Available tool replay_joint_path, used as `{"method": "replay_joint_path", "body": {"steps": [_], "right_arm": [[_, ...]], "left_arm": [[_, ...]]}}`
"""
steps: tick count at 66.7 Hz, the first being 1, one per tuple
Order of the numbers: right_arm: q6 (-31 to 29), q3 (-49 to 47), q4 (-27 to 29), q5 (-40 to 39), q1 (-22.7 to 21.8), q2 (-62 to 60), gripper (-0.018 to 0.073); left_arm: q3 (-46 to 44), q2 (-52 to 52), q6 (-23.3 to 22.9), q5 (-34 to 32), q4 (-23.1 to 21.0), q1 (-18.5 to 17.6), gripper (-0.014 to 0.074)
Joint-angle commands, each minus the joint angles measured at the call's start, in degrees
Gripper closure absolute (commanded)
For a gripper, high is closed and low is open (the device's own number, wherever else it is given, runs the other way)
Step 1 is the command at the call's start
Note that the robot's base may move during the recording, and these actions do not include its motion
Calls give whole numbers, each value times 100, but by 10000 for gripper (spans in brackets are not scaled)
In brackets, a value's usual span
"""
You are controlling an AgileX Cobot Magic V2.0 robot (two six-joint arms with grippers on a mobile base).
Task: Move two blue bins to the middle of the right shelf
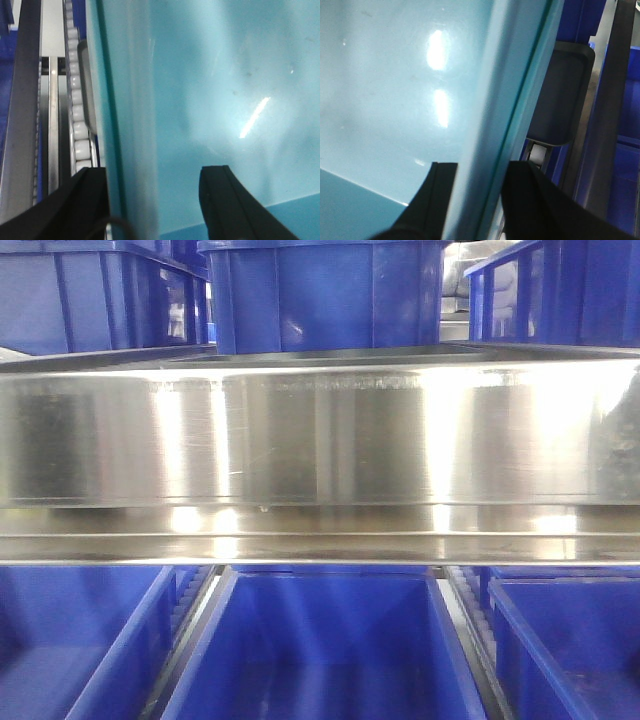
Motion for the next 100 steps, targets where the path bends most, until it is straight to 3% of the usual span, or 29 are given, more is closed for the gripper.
{"method": "replay_joint_path", "body": {"steps": [1, 49, 100], "right_arm": [[-261, -91, 207, -249, 15, -68, 712], [-261, -91, 207, -282, 15, -68, 712], [-261, -91, 207, -538, 15, -68, 712]], "left_arm": [[-82, -105, 279, -722, -324, -25, 707], [-82, -105, 279, -2220, -324, -25, 707], [-82, -69, 279, -2233, -324, -25, 707]]}}
